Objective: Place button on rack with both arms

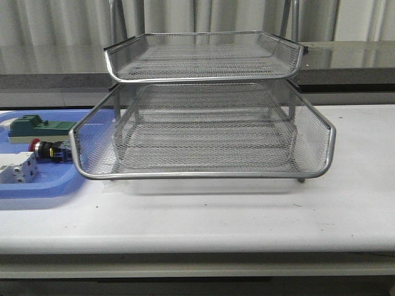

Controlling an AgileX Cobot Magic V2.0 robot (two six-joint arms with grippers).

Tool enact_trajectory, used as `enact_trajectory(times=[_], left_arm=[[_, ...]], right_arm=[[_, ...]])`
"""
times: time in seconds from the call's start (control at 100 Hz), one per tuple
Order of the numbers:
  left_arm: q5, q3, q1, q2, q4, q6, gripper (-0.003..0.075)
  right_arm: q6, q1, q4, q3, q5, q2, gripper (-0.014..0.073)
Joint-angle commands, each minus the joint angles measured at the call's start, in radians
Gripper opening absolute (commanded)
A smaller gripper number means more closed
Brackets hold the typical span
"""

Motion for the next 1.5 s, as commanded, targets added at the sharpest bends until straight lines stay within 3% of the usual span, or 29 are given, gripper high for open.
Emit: enact_trajectory(times=[0.0, 0.14, 0.23, 1.49], left_arm=[[-0.082, 0.035, 0.001, -0.032, 0.0, -0.006, -0.002], [-0.082, 0.035, 0.001, -0.032, 0.0, -0.006, -0.002], [-0.082, 0.035, 0.001, -0.032, 0.0, -0.006, -0.002], [-0.089, 0.016, 0.001, -0.032, -0.003, -0.006, -0.002]], right_arm=[[0.003, 0.001, -0.022, -0.034, -0.047, -0.012, 0.0232], [0.003, 0.001, -0.022, -0.034, -0.046, -0.013, 0.0019], [0.003, 0.001, -0.022, -0.034, -0.046, -0.013, -0.0074], [0.003, 0.001, -0.022, -0.034, -0.041, -0.013, -0.0068]])
